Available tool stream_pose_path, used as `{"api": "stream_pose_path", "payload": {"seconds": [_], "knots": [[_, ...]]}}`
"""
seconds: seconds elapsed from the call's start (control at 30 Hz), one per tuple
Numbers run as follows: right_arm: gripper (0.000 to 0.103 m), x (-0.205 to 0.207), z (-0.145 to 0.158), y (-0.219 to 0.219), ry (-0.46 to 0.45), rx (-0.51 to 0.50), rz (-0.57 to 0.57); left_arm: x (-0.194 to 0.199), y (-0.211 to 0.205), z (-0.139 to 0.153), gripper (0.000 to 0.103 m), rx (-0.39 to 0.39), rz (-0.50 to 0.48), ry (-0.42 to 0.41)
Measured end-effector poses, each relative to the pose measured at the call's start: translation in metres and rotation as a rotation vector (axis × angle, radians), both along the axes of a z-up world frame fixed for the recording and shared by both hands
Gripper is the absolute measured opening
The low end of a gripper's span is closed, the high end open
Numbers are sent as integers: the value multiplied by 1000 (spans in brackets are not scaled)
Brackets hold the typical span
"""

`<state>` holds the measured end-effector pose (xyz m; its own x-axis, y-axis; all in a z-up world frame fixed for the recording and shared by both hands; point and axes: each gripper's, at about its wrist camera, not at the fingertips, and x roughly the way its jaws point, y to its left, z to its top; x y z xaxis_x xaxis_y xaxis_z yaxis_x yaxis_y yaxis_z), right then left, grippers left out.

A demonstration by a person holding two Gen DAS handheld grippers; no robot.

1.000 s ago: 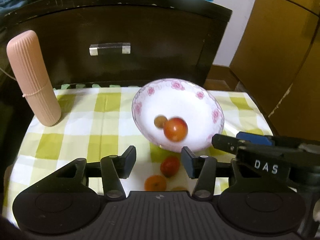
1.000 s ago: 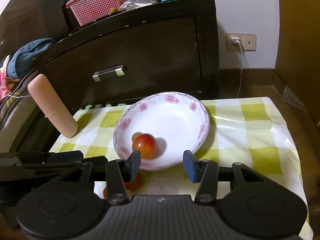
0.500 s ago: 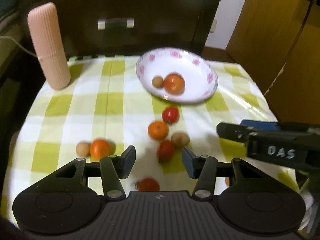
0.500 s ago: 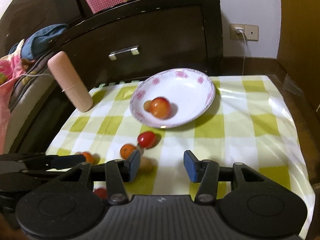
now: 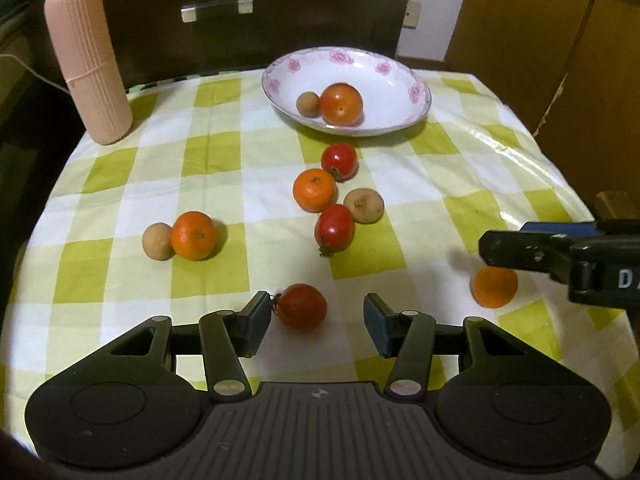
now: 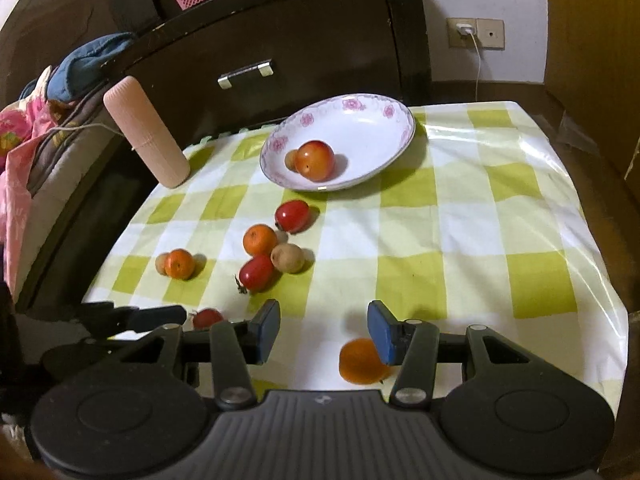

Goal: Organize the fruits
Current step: 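Move the left gripper to a cherry tomato while the right gripper approaches a mandarin orange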

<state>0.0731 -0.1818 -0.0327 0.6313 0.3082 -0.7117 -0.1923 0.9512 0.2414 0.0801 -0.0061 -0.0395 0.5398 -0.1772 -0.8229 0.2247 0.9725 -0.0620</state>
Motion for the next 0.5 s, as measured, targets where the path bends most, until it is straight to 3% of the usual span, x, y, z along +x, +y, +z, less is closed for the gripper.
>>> {"api": "stream_pose_path", "payload": {"seconds": [0.23,0.43,0.5], "knots": [[47,5,-5,-14,11,2,-26,4,-1,-12,51,25,18,7],[47,8,-10,-19,34,1,-39,4,-3,-13,50,29,10,1],[47,8,-10,-19,39,-9,-34,4,-4,-12,42,40,4,-2]]}}
